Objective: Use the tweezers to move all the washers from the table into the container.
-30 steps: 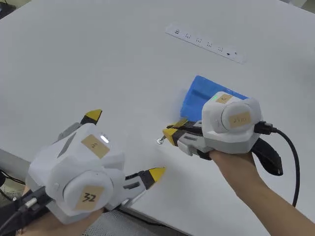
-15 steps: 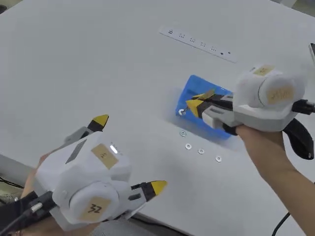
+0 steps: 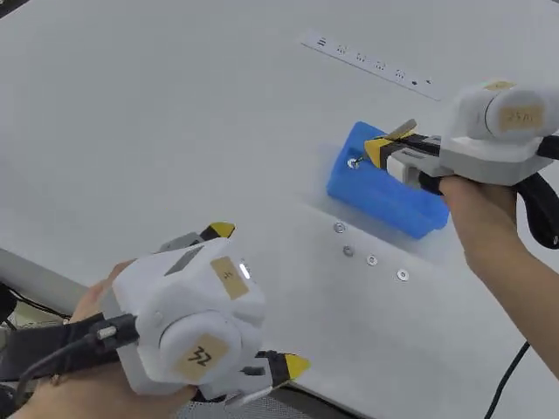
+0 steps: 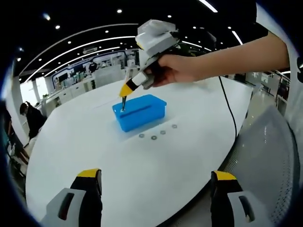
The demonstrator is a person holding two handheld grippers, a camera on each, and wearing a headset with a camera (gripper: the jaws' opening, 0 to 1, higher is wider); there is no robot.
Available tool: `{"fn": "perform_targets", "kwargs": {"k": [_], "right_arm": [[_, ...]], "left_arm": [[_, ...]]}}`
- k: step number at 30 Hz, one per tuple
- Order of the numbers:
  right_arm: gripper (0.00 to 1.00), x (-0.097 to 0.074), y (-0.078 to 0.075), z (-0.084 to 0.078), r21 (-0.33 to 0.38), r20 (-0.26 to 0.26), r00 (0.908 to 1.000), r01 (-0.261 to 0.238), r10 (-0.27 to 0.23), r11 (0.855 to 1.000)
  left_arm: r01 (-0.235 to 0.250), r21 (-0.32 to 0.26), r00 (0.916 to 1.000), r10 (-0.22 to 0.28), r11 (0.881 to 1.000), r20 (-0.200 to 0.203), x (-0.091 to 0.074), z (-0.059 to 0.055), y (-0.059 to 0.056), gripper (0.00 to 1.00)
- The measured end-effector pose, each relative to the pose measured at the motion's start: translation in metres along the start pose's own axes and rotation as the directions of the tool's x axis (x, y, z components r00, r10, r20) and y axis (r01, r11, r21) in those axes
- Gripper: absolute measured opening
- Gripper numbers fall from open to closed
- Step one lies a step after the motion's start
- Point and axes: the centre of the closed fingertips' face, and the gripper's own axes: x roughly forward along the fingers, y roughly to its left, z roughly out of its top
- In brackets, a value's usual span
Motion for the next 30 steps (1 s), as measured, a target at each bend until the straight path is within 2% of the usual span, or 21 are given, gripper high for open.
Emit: {"fn": "perform_targets", "kwargs": {"k": [2,3,5,8,12,14,17,23,24,25,26,30], "right_arm": [[0.03,0.003,-0.003,-0.003,0.004,-0.010,0.9999,0.004,-0.004,1.000],[0.03,0.004,-0.003,-0.006,0.004,-0.018,0.9998,0.006,-0.006,1.000],[0.03,0.012,-0.004,-0.012,0.008,-0.031,0.9995,0.001,0.000,1.000],[0.03,0.016,-0.005,-0.017,0.000,-0.056,0.9984,-0.006,0.006,1.000],[0.03,0.026,-0.001,-0.028,-0.005,-0.071,0.9969,-0.035,0.035,0.999],[0.03,0.032,-0.002,-0.036,-0.014,-0.098,0.9947,-0.033,0.031,0.999],[0.03,0.036,-0.001,-0.037,-0.018,-0.104,0.9941,-0.034,0.032,0.999],[0.03,0.040,0.001,-0.049,-0.087,-0.149,0.9886,-0.032,0.019,0.996],[0.03,0.042,0.006,-0.051,-0.101,-0.161,0.9866,-0.041,0.024,0.994],[0.03,0.042,0.007,-0.046,-0.108,-0.129,0.9914,-0.038,0.024,0.993],[0.03,0.041,0.005,-0.050,-0.104,-0.150,0.9884,-0.039,0.023,0.994],[0.03,0.041,0.002,-0.048,-0.095,-0.142,0.9897,-0.034,0.021,0.995]], "left_arm": [[0.007,0.007,1.0000,-0.007,1.000,0.001,0.001,0.000,-0.001,0.96],[0.014,0.008,0.9998,-0.014,1.000,-0.011,0.002,-0.002,-0.003,0.94],[0.022,0.002,0.9992,-0.022,1.000,-0.032,0.004,-0.006,-0.004,0.96],[0.027,-0.002,0.9987,-0.027,1.000,-0.043,0.006,-0.008,-0.005,0.99],[0.015,0.054,0.9979,-0.011,0.998,-0.064,0.008,-0.012,-0.007,0.99],[0.007,0.077,0.9963,0.000,0.997,-0.086,0.009,-0.017,-0.006,0.99],[0.004,0.093,0.9954,0.005,0.996,-0.095,0.010,-0.018,-0.007,0.99],[0.011,0.087,0.9946,-0.002,0.996,-0.104,0.010,-0.020,-0.007,0.99],[0.015,0.088,0.9939,-0.006,0.996,-0.110,0.011,-0.021,-0.008,0.99],[0.022,0.089,0.9930,-0.012,0.996,-0.117,0.011,-0.023,-0.009,0.99],[0.025,0.088,0.9927,-0.014,0.996,-0.120,0.011,-0.023,-0.010,0.99],[0.024,0.089,0.9899,-0.011,0.996,-0.141,0.012,-0.027,-0.010,0.99]]}}
